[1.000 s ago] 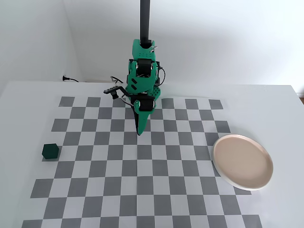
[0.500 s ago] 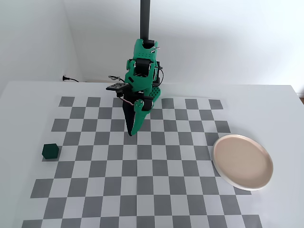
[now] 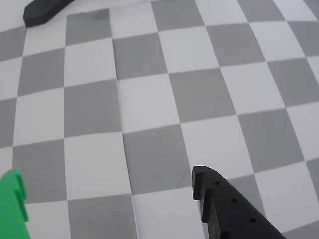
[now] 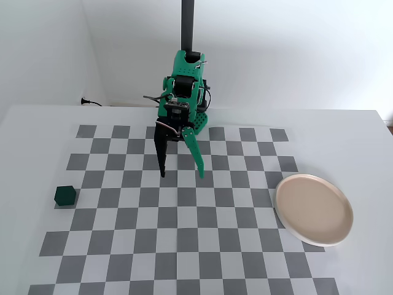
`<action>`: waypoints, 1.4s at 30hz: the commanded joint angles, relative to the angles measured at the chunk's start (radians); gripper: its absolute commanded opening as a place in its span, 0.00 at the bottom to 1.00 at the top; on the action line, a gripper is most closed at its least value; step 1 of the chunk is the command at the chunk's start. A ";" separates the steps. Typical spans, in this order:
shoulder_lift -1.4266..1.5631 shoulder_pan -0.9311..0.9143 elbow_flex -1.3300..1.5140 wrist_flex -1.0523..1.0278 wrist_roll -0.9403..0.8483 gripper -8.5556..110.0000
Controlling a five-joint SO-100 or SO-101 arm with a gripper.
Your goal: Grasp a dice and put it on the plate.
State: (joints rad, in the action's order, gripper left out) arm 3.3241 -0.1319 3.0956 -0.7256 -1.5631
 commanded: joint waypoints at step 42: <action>-1.431 -0.442 -1.307 0.141 -0.153 0.38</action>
State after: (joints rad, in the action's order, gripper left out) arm 1.9190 -0.5108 1.9359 -0.5768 -1.7058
